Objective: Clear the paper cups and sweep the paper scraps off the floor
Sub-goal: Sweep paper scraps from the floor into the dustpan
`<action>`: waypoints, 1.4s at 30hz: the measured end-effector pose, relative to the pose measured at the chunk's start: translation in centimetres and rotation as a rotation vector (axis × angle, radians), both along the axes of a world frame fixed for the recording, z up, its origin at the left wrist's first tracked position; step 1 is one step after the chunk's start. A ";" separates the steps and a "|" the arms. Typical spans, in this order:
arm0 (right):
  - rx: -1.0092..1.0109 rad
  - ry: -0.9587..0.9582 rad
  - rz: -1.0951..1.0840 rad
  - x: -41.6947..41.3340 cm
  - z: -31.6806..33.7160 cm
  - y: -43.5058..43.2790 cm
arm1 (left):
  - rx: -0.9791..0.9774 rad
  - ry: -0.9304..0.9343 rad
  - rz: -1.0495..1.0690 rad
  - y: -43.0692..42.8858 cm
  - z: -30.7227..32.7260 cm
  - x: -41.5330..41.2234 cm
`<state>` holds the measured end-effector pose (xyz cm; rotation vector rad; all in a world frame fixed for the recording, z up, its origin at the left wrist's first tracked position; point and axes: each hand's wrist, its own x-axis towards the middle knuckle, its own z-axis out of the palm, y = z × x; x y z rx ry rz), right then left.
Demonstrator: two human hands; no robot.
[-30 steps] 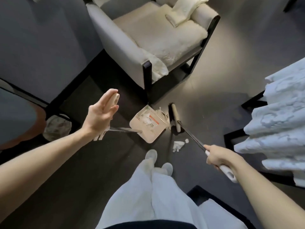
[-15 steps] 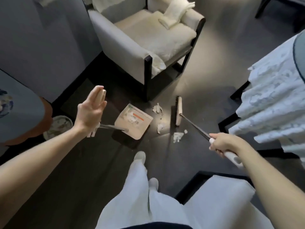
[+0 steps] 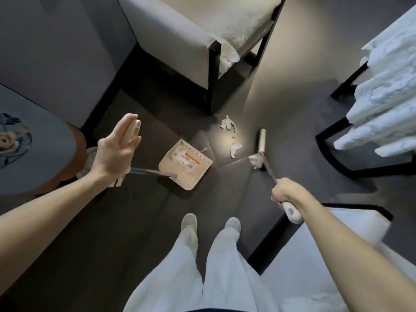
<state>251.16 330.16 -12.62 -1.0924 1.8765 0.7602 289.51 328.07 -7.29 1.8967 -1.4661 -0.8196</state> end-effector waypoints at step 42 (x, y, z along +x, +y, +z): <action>-0.045 -0.369 -0.100 12.9 -0.8 -3.3 | 0.082 0.095 0.057 -2.4 -4.6 7.8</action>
